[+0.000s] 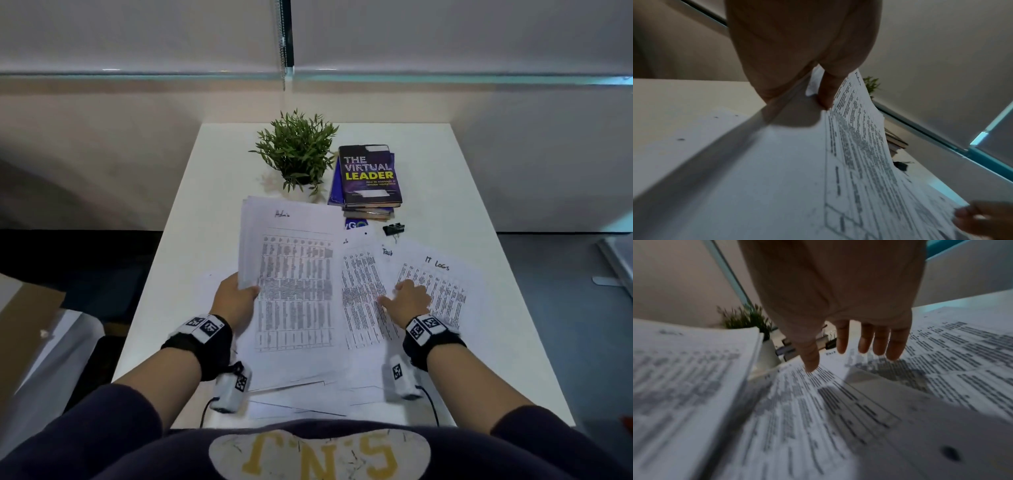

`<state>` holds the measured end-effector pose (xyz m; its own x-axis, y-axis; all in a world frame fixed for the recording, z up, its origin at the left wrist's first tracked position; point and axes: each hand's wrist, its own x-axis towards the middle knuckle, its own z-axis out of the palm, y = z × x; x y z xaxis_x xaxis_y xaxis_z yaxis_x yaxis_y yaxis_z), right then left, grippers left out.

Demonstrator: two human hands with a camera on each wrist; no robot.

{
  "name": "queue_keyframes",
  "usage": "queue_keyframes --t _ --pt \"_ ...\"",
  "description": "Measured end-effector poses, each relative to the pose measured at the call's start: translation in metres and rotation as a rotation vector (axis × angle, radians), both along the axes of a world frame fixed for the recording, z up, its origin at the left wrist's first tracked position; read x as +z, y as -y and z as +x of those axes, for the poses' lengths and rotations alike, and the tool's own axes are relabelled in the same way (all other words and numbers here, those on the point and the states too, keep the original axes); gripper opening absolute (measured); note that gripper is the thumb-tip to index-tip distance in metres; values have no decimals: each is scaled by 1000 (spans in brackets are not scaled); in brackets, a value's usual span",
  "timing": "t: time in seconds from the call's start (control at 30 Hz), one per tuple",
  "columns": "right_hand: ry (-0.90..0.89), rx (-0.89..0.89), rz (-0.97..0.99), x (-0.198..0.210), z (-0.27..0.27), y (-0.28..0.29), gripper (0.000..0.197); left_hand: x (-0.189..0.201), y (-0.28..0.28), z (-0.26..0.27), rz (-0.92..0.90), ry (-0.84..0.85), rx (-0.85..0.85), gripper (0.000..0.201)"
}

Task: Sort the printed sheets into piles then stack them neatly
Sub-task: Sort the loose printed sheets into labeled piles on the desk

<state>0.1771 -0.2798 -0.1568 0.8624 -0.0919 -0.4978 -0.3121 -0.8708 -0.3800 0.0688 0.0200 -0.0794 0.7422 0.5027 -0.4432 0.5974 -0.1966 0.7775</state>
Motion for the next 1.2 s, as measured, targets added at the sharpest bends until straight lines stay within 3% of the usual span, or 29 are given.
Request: queue_keyframes --t 0.07,0.17,0.27,0.37,0.5,0.67,0.73,0.83,0.93,1.0,1.07,1.2 --pt "-45 -8 -127 -16 2 5 85 -4 -14 -2 -1 -19 63 37" --pt "-95 -33 -101 -29 1 7 97 -8 -31 -5 23 -38 120 32" --pt "-91 -82 46 -30 -2 6 66 -9 -41 -7 41 -38 152 29" --pt "74 23 39 -24 -5 3 21 -10 -45 -8 43 -29 174 29" --pt "181 119 82 -18 -15 -2 25 -10 -45 -5 41 -19 174 30" --pt "155 203 174 -4 -23 -3 25 -12 -42 -2 46 -29 156 32" --pt "182 208 215 2 -27 -6 4 -13 -41 -1 46 -34 151 33" --pt "201 65 266 0 -28 2 29 -12 -39 1 37 -35 140 34" --pt "258 -237 290 -7 -25 28 34 -8 -36 5 10 -22 119 38" --pt "193 -359 101 -12 -25 47 28 -5 -32 9 6 -11 100 39" --pt "41 -355 -102 -14 -31 62 26 -3 -28 13 7 -1 80 39" --pt "-96 -454 -184 -16 -41 84 38 1 -14 21 -3 15 45 36"
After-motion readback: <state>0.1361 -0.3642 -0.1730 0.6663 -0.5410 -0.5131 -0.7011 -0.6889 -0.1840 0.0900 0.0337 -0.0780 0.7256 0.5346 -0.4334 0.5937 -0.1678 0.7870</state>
